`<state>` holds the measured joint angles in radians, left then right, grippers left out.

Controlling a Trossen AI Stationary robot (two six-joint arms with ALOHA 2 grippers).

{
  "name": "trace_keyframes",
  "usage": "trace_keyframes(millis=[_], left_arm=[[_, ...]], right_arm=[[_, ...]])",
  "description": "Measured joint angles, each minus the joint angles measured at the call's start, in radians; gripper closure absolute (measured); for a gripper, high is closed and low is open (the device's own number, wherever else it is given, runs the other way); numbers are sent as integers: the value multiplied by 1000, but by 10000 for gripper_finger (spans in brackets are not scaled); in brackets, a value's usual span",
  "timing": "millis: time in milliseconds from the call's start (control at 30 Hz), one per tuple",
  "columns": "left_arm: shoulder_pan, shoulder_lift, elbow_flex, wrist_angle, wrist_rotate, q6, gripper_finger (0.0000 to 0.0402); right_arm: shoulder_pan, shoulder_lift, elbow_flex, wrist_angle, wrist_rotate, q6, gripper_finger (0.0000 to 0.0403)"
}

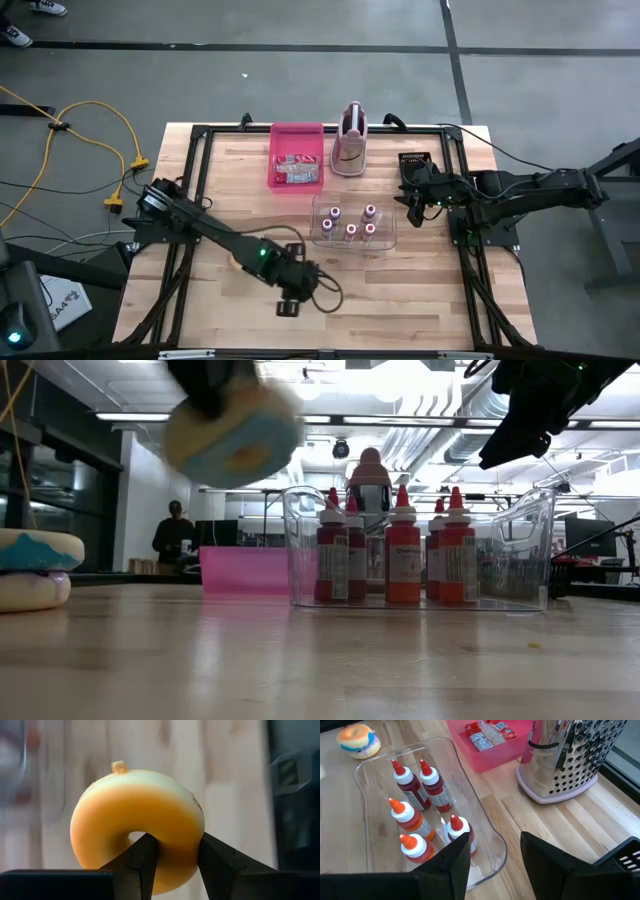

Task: Pick & Place Food Item
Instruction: Put the bottom blue donut into the black bin

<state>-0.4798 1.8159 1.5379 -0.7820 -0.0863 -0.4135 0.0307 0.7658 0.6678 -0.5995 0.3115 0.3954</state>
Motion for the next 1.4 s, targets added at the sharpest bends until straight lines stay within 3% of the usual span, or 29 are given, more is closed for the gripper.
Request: trace_keyframes(millis=[400, 633, 867, 967, 1233, 1400], left_arm=[[125, -26, 0, 406, 158, 240, 280], [232, -26, -5, 562, 420, 334, 280], [390, -23, -45, 653, 814, 427, 280], [462, -18, -55, 676, 930, 460, 280], [611, -11, -55, 782, 917, 526, 280], [636, 14, -55, 818, 948, 532, 280]], right_arm=[[0, 0, 0, 7, 0, 0, 242], [0, 0, 0, 6, 0, 0, 242], [0, 0, 0, 6, 0, 0, 242], [0, 0, 0, 6, 0, 0, 242], [0, 0, 0, 6, 0, 0, 242], [0, 0, 0, 6, 0, 0, 242]])
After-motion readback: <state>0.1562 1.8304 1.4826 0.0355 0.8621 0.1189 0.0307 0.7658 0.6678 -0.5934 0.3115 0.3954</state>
